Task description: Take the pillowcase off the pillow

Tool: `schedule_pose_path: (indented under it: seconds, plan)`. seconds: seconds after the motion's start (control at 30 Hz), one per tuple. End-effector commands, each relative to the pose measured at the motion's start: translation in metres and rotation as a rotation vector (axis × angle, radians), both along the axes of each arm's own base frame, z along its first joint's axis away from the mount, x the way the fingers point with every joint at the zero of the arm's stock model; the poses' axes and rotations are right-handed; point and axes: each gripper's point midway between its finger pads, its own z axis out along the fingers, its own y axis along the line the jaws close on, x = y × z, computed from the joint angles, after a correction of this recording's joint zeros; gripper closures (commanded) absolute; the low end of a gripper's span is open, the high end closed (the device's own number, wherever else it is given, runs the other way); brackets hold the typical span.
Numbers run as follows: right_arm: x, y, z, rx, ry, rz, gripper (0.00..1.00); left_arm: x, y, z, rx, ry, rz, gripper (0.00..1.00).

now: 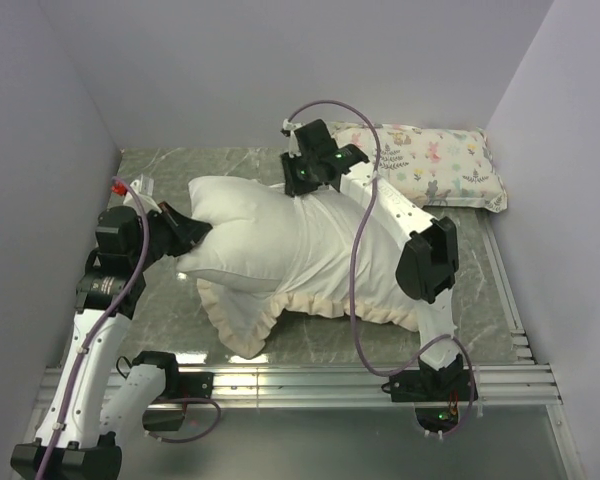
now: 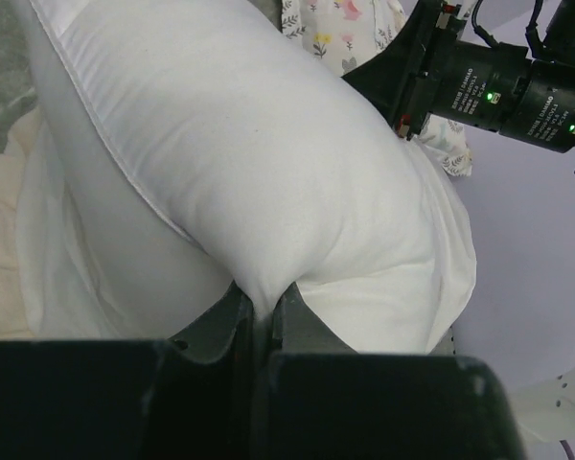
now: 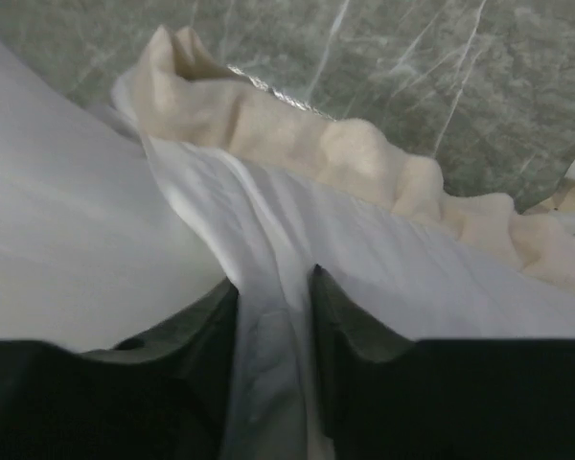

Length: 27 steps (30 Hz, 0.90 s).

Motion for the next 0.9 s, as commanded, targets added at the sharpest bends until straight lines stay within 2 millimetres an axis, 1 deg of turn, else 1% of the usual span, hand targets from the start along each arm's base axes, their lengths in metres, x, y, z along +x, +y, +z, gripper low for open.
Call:
schedule_pose_path:
  seconds: [0.0,0.03,0.1,0.13,0.17,0.2,0.23,0.27,0.3,0.33,0.37,0.4,0.47,0.5,0.53,0.57,0.6,0.67,0.7,0.73,0.77,0.8,0.83,0.87]
  plan:
    - [-0.017,-0.007,0.023,0.104,0.042,0.046,0.84,-0.006,-0.003,0.065,-0.003,-0.222,-0.027,1.0]
    - [-0.013,-0.018,0.021,0.092,0.044,0.014,1.0,-0.006,-0.001,0.066,-0.001,-0.223,-0.015,0.99]
    - [-0.009,-0.032,0.025,0.084,0.034,-0.031,1.0,-0.009,0.008,0.071,0.012,-0.224,0.037,0.99]
    - [-0.006,-0.043,0.019,0.06,0.031,-0.075,1.0,-0.01,0.013,0.074,0.018,-0.226,0.064,1.0]
    - [0.001,-0.057,0.02,0.06,0.026,-0.122,1.0,-0.009,0.022,0.079,0.028,-0.235,0.122,0.99]
    - [0.001,-0.067,0.028,0.064,0.005,-0.15,1.0,-0.015,0.027,0.08,0.03,-0.233,0.153,1.0]
    - [0.004,-0.079,0.024,0.053,0.004,-0.191,1.0,-0.016,0.035,0.081,0.036,-0.227,0.2,1.0]
    - [0.011,-0.097,0.025,0.034,-0.014,-0.256,1.0,-0.018,0.047,0.087,0.031,-0.234,0.27,1.0]
    - [0.014,-0.11,0.026,0.022,-0.027,-0.3,1.0,-0.024,0.054,0.087,0.035,-0.228,0.311,1.0]
    - [0.015,-0.126,0.028,0.002,-0.039,-0.348,1.0,-0.027,0.06,0.088,0.036,-0.227,0.344,0.99]
    - [0.018,-0.142,0.028,-0.015,-0.049,-0.403,1.0,-0.031,0.06,0.091,0.024,-0.229,0.346,0.99]
    - [0.021,-0.165,0.03,-0.013,-0.055,-0.462,1.0,-0.034,0.072,0.089,0.039,-0.221,0.41,1.0]
    - [0.023,-0.184,0.033,0.017,-0.059,-0.517,1.0,-0.037,0.079,0.086,0.04,-0.213,0.451,0.99]
    - [0.022,-0.195,0.043,0.041,-0.078,-0.539,1.0,-0.036,0.086,0.083,0.046,-0.206,0.491,0.99]
    - [0.022,-0.197,0.043,0.053,-0.085,-0.548,1.0,-0.034,0.088,0.072,0.051,-0.18,0.508,1.0]
    - [0.021,-0.197,0.048,0.061,-0.097,-0.548,1.0,-0.031,0.089,0.066,0.054,-0.164,0.516,1.0]
    - [0.017,-0.192,0.053,0.077,-0.102,-0.532,1.0,-0.028,0.092,0.059,0.058,-0.144,0.534,1.0]
    - [0.014,-0.175,0.061,0.116,-0.117,-0.481,1.0,-0.015,0.092,0.034,0.048,-0.09,0.552,1.0]
    - [0.009,-0.164,0.065,0.122,-0.123,-0.456,1.0,-0.011,0.093,0.025,0.041,-0.067,0.566,1.0]
    - [0.001,-0.145,0.068,0.116,-0.138,-0.405,1.0,-0.006,0.092,0.004,0.03,-0.021,0.579,1.0]
    - [-0.005,-0.13,0.069,0.113,-0.15,-0.364,1.0,0.002,0.091,0.0,0.014,-0.024,0.583,1.0]
    - [-0.009,-0.12,0.071,0.105,-0.164,-0.34,1.0,0.005,0.091,-0.01,0.008,-0.008,0.591,1.0]
    - [-0.016,-0.105,0.074,0.086,-0.185,-0.308,1.0,0.009,0.094,-0.031,0.011,0.031,0.616,1.0]
    - [-0.019,-0.1,0.075,0.081,-0.189,-0.298,0.97,0.018,0.095,-0.04,0.013,0.045,0.63,0.99]
